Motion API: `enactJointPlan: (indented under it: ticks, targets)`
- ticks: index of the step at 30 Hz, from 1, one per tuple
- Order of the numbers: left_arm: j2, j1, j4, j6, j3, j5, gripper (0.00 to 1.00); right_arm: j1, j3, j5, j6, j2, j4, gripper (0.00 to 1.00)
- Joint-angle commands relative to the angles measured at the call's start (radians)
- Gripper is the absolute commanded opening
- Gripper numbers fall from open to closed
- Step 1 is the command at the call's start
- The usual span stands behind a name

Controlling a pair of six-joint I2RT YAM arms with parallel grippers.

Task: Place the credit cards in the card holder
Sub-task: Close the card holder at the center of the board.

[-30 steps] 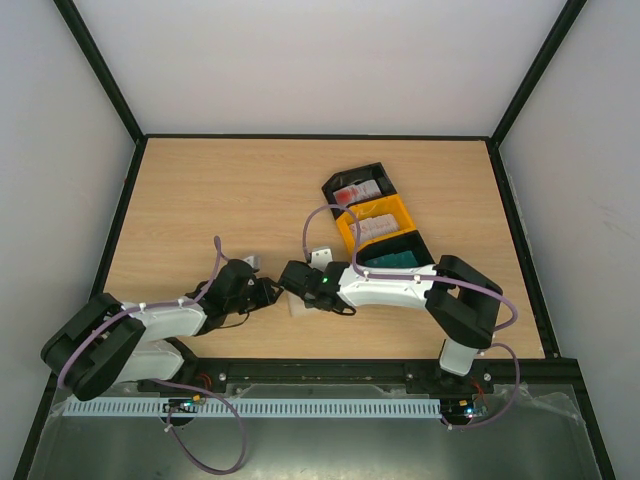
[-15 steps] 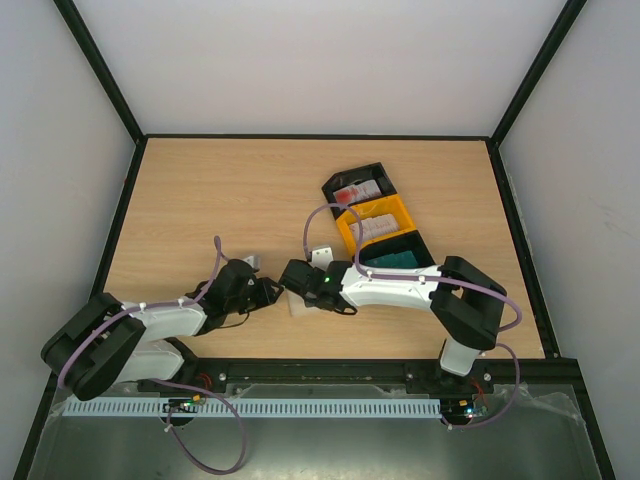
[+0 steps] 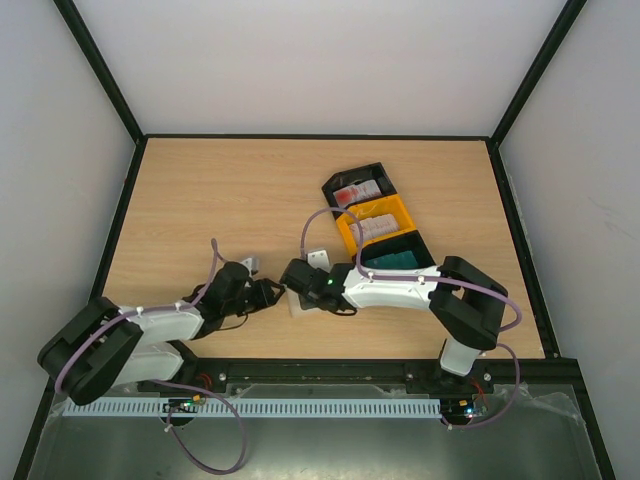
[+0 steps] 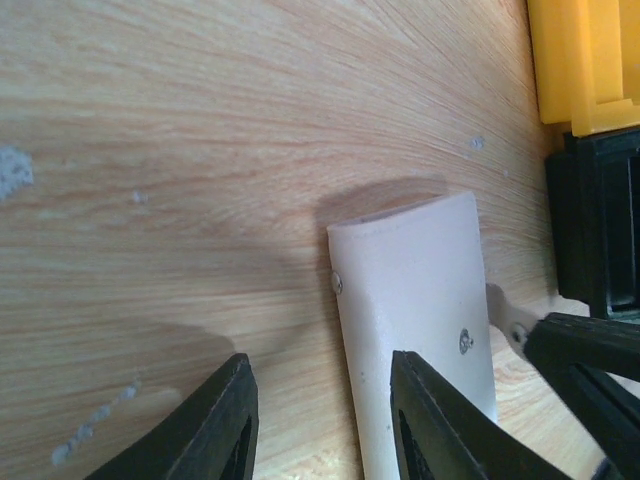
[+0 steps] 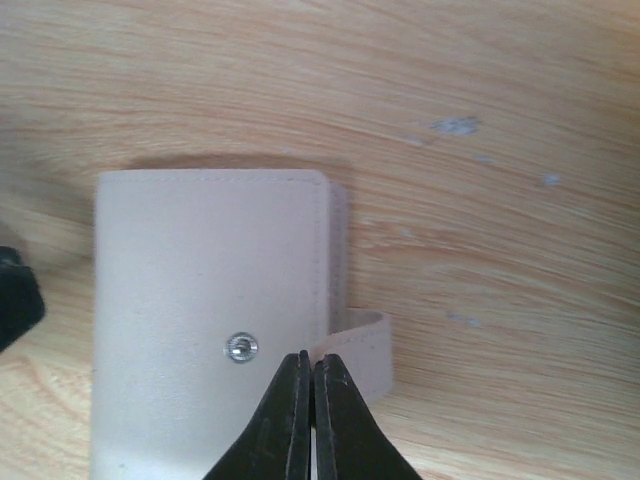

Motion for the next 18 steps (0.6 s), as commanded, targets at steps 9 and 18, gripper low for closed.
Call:
enactJointPlan:
  ticks: [9,18]
  targets:
    - [0.012,-0.033,0.053,-0.061,-0.064,0.062,0.4,-0.071,-0.087,-0.213,-0.153,-0.04,0.221,0.02]
    - [0.142,-0.089,0.119,-0.068,-0.03,0.058,0.33,-0.075,-0.101,-0.218,-0.134,-0.044,0.264,0.02]
